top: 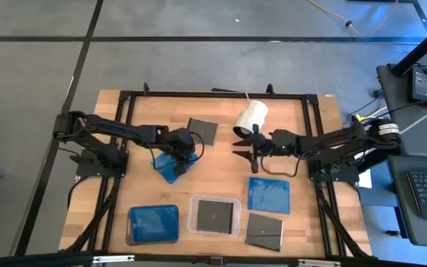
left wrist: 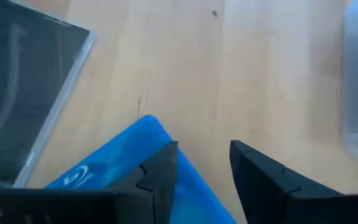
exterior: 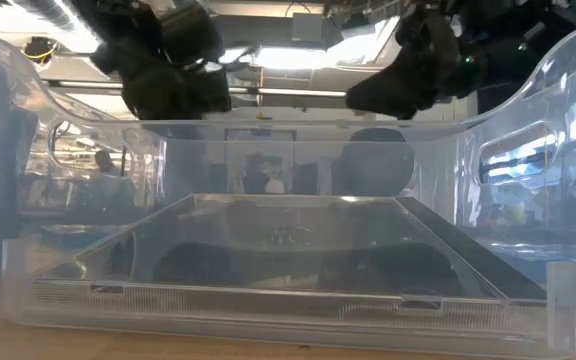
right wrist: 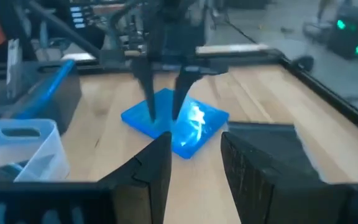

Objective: Pick & place jewel cases by type
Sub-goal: Put the left blue CD case into the black bin

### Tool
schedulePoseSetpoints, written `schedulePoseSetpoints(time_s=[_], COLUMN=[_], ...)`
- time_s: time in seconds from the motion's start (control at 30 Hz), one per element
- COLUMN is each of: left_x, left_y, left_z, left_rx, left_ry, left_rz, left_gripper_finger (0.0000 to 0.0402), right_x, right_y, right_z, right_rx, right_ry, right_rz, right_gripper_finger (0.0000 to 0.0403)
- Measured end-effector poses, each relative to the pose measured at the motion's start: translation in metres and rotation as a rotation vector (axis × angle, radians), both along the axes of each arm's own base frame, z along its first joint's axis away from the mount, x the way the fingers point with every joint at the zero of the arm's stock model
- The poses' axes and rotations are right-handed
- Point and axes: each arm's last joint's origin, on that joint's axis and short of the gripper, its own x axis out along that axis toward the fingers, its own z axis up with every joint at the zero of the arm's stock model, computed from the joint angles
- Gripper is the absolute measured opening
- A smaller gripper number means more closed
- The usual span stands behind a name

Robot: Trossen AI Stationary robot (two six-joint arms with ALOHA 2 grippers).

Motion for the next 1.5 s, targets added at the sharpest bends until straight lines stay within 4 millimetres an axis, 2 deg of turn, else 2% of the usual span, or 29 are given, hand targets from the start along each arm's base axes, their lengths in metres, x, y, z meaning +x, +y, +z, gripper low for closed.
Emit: schedulePoseSetpoints(time_s=[0.2, 0.37, 0.57, 0.83, 1.03, 1.13, 1.23, 1.5], left_x=[-0.032, -0.055, -0.075, -0.098, -0.111, -0.111, -0.111, -0.108], left_y=[0.008, 0.021, 0.038, 0.056, 0.063, 0.065, 0.066, 0.068], left_z=[0.032, 0.037, 0.019, -0.013, -0.027, -0.035, -0.043, -0.056], left_rx=[-0.069, -0.116, -0.201, -0.252, -0.311, -0.361, -0.408, -0.437], left_ry=[0.032, 0.023, 0.098, 0.203, 0.226, 0.165, 0.137, 0.214], left_rz=[0.171, 0.314, 0.526, 0.682, 0.733, 0.710, 0.695, 0.699], left_gripper_finger=[0.0143, 0.0143, 0.0143, 0.0143, 0.0143, 0.0143, 0.0143, 0.0143], right_x=[0.038, 0.083, 0.131, 0.175, 0.191, 0.197, 0.199, 0.200], right_y=[0.001, 0.003, 0.011, 0.021, 0.024, 0.024, 0.024, 0.024], right_z=[-0.010, -0.017, -0.029, -0.049, -0.066, -0.072, -0.080, -0.088], right_rx=[-0.061, -0.143, -0.235, -0.241, -0.236, -0.235, -0.241, -0.254], right_ry=[0.057, 0.158, 0.288, 0.441, 0.516, 0.521, 0.532, 0.541], right_rz=[0.098, 0.134, 0.203, 0.253, 0.267, 0.268, 0.272, 0.280], right_gripper_finger=[0.0143, 0.0143, 0.0143, 0.0143, 0.0143, 0.0143, 0.0143, 0.0143])
